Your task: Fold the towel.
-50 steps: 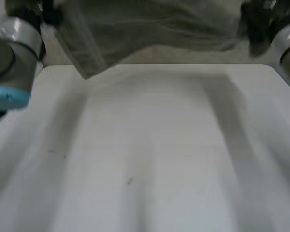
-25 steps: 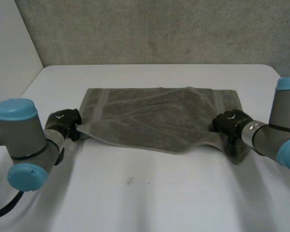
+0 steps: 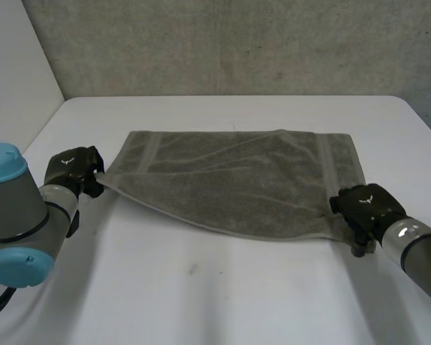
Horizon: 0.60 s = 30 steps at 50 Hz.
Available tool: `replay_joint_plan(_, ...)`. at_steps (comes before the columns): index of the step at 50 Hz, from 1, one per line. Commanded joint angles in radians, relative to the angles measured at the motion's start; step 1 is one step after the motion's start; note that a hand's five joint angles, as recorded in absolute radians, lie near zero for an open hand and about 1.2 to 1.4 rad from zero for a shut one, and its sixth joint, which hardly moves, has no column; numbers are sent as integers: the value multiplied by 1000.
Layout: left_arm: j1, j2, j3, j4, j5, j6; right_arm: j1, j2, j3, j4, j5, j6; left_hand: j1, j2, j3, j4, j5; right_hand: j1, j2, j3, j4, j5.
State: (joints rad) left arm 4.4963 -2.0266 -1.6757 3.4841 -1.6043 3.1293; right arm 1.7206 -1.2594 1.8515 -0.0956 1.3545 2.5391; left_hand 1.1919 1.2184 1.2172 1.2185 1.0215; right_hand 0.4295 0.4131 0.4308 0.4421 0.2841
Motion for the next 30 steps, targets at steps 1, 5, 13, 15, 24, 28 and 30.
replay_joint_plan(1, 1, 19, -7, -2, 1, -2, -64, -48, 87, -64, -49, -28, 204, 178, 179, 178, 200, 34, 51, 33, 22, 5)
replay_joint_plan(5, 14, 37, -13, -2, 1, -2, -84, -38, 120, -130, -113, -54, 204, 178, 179, 178, 200, 34, 51, 33, 22, 5)
replay_joint_plan(13, 32, 52, -26, 0, 3, -3, -87, 29, 121, -222, -117, -63, 204, 178, 179, 178, 200, 25, 42, 24, 13, -4)
replay_joint_plan(15, 32, 52, -24, 0, 4, -3, -87, 40, 117, -231, -115, -63, 204, 178, 179, 178, 200, 25, 42, 24, 13, -4)
replay_joint_plan(24, 32, 52, -24, 0, 4, -3, -102, 101, 89, -265, -115, -65, 204, 178, 179, 178, 200, 72, 88, 71, 60, 43)
replay_joint_plan(28, 32, 51, -24, 0, 6, -3, -104, 117, 75, -265, -114, -69, 204, 178, 179, 178, 200, 125, 141, 124, 112, 96)
replay_joint_plan(30, 32, 49, -25, 0, 6, -3, -104, 124, 69, -263, -114, -77, 204, 178, 179, 178, 200, 204, 221, 203, 192, 175)
